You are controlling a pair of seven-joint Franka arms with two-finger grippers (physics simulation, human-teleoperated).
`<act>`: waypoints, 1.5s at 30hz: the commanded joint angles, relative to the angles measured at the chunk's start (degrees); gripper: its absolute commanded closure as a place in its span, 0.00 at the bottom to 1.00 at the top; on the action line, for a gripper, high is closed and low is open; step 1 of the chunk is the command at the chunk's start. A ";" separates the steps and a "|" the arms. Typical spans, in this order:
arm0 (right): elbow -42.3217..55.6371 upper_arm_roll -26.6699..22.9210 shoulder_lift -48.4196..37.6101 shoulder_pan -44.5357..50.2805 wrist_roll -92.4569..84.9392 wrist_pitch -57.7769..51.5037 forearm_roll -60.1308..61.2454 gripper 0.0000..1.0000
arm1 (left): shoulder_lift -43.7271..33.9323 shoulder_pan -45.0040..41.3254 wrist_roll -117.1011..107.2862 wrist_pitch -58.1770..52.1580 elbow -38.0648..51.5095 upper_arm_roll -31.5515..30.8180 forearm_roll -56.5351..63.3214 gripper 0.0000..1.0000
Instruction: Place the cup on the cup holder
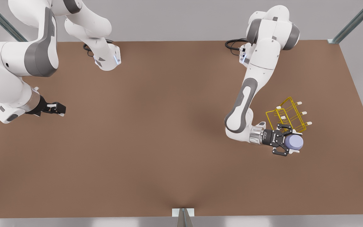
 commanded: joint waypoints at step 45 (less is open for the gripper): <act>-0.06 0.01 -0.07 0.07 0.02 -0.10 0.02 0.00 | 0.30 3.14 -27.25 4.26 -6.95 -0.15 -15.60 0.21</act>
